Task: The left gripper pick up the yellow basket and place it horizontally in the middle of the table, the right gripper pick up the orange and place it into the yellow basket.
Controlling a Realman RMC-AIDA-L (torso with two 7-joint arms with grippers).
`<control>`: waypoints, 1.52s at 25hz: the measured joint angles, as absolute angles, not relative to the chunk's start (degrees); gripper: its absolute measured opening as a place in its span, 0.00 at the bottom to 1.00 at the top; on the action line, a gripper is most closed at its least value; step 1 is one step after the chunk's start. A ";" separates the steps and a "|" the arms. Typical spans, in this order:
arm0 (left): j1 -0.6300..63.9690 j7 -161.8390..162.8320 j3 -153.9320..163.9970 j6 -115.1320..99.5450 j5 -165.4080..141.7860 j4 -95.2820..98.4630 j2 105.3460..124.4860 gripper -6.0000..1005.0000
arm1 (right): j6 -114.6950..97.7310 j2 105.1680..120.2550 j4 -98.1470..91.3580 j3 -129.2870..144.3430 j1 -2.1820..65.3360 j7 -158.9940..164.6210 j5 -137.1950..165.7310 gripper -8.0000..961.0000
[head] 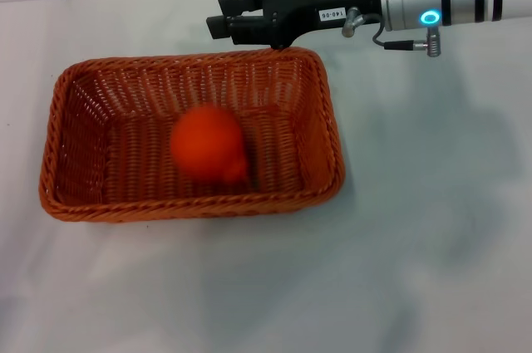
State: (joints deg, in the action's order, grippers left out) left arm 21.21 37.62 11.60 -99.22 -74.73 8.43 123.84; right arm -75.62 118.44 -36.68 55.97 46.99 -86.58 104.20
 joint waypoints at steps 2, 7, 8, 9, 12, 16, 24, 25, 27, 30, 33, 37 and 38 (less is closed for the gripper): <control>21.18 37.62 11.60 -99.22 -74.71 8.41 123.84 0.92 | -75.79 118.44 -36.92 55.79 46.70 -86.63 103.97 0.36; 20.99 37.62 11.59 -99.27 -74.70 8.27 123.85 0.92 | -75.71 118.62 -36.53 51.00 43.61 -91.52 98.29 0.64; 20.90 37.62 11.60 -99.32 -74.70 8.22 123.86 0.92 | -75.20 118.77 -36.22 49.62 42.64 -93.49 96.27 0.69; 20.82 37.62 11.60 -99.41 -74.70 8.21 123.89 0.92 | -74.56 119.01 -35.58 48.08 41.56 -96.25 93.46 0.72; 20.57 37.45 11.60 -99.71 -74.70 8.20 123.98 0.92 | -71.69 119.44 -31.70 45.06 38.46 -105.66 83.57 0.78; 20.30 37.21 11.60 -99.89 -74.70 8.08 124.04 0.92 | -69.52 119.51 -21.33 41.05 36.35 -122.10 66.51 0.86; 19.77 36.13 11.41 -100.81 -74.70 8.05 124.13 0.92 | -70.25 119.69 -12.51 36.98 34.23 -140.79 44.90 0.95; 19.72 36.05 11.27 -100.88 -74.70 7.86 124.15 0.92 | -70.25 119.69 -12.47 36.97 34.08 -141.26 44.23 0.95; 19.69 36.03 11.03 -101.13 -74.70 7.50 124.19 0.92 | -70.25 119.70 -12.43 36.95 33.90 -141.58 43.67 0.95; 19.61 36.03 10.94 -101.88 -74.68 7.03 124.25 0.92 | -70.06 119.71 -11.92 36.89 33.84 -141.67 43.44 0.95; 19.61 36.03 10.74 -102.15 -74.66 6.22 124.25 0.92 | -70.01 119.71 -11.22 36.58 34.05 -141.73 43.32 0.95; 19.68 36.03 10.71 -102.67 -74.64 6.01 124.24 0.92 | -70.32 119.71 -11.09 35.98 34.65 -141.81 43.26 0.95; 19.71 36.03 10.71 -102.80 -74.63 5.91 124.26 0.92 | -70.30 119.71 -11.16 35.87 34.89 -141.82 43.25 0.95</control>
